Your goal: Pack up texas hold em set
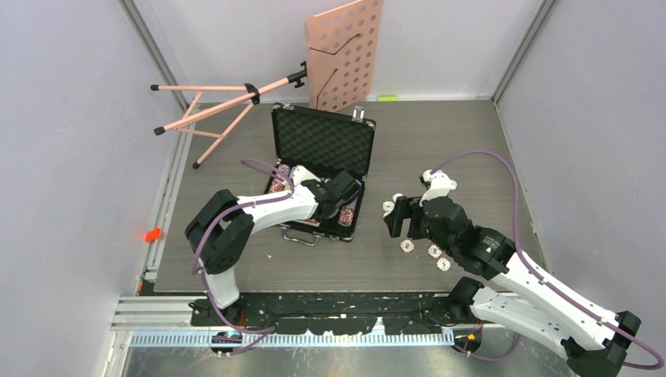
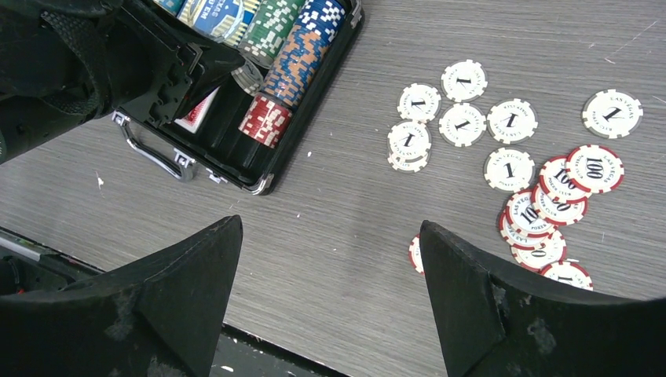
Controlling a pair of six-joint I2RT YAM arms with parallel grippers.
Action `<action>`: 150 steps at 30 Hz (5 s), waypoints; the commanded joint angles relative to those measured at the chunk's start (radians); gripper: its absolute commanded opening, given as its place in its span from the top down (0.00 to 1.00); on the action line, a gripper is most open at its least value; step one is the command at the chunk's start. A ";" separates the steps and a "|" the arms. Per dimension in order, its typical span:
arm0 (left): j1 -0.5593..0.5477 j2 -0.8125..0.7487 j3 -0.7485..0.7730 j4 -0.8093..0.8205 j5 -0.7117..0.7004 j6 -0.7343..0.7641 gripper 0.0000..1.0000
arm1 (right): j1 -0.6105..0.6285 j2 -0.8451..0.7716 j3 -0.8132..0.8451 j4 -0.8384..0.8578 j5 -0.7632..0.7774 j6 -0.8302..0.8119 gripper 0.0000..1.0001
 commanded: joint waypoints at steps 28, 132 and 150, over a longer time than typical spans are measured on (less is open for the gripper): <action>0.009 -0.214 -0.029 0.024 -0.074 0.286 0.60 | -0.003 0.061 0.038 -0.025 0.032 0.038 0.11; 0.122 -0.944 -0.571 0.386 0.353 1.365 0.85 | -0.270 0.962 0.201 0.134 -0.083 0.126 0.32; 0.122 -0.938 -0.576 0.417 0.375 1.333 0.67 | -0.281 0.848 0.176 0.073 -0.130 0.085 0.62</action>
